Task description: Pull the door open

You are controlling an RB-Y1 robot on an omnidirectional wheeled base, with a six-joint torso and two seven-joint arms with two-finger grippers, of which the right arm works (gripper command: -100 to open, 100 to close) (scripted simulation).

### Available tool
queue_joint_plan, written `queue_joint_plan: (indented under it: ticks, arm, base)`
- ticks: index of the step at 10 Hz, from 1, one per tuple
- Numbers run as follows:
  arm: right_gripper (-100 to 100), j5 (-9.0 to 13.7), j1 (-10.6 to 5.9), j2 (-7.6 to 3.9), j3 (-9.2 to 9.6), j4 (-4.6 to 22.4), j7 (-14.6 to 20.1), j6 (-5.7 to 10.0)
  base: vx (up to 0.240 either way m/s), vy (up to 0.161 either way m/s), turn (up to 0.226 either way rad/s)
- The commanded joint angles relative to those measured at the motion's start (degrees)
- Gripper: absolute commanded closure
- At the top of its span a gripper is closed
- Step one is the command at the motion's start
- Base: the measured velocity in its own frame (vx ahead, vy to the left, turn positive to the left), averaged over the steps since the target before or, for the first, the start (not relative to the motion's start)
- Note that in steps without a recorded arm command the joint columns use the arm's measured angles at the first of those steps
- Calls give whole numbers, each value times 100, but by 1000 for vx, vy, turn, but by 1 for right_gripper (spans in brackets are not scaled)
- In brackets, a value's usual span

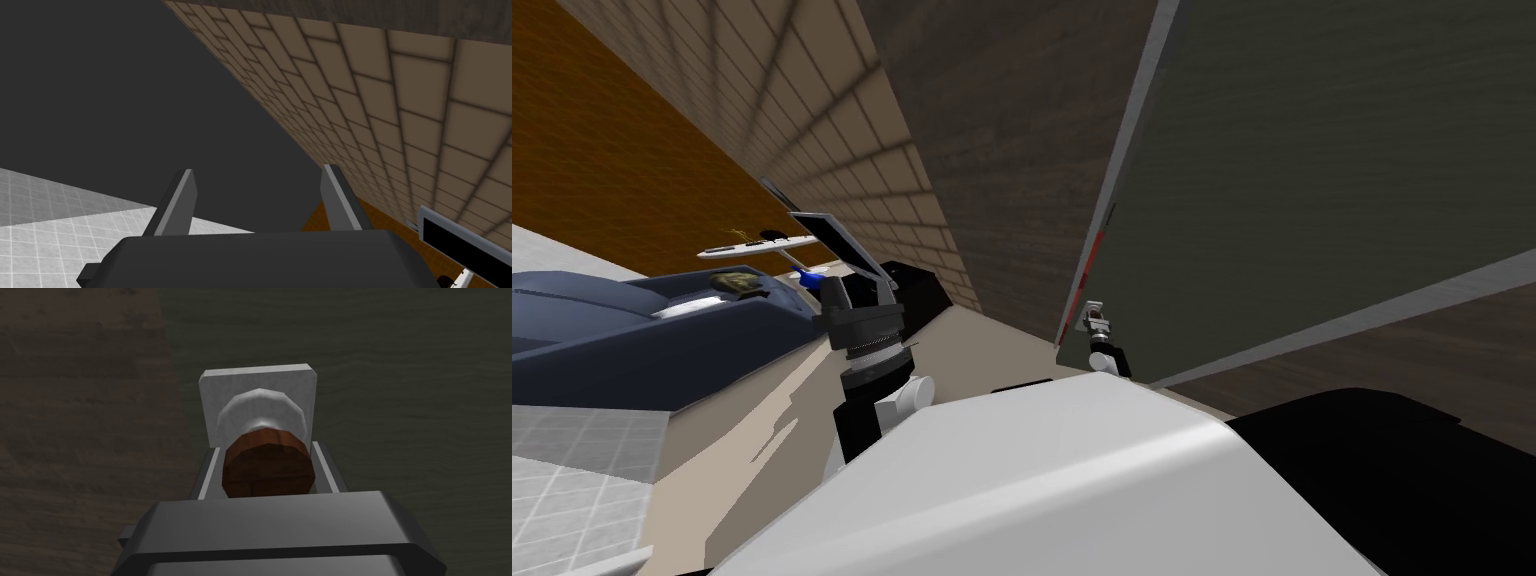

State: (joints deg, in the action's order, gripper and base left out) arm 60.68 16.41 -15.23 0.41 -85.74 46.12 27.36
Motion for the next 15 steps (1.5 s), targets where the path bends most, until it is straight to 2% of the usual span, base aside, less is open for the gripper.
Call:
queue_joint_plan:
  ticks: [1, 3, 4, 6, 13, 14, 15]
  arm:
    - [100, -2, 0, 18, 30, -5, 4, -16]
    - [100, -2, 0, 18, 30, -5, 4, -16]
    - [100, 7, 23, -122, 80, 25, 155, -5]
    - [100, 9, 30, -212, 128, 32, 260, 2]
    - [100, 26, 73, -798, 438, 84, 943, 51]
    - [100, 28, 77, -859, 471, 89, 1014, 56]
    - [100, 32, 78, -817, 440, 94, 954, 45]
  base:
    - [-20, 4, 4]
    - [-5, 2, -2]
    - [-124, -36, 154]
    - [-209, -49, 174]
    - [-241, -40, 196]
    - [-222, -39, 170]
    - [-97, -15, 46]
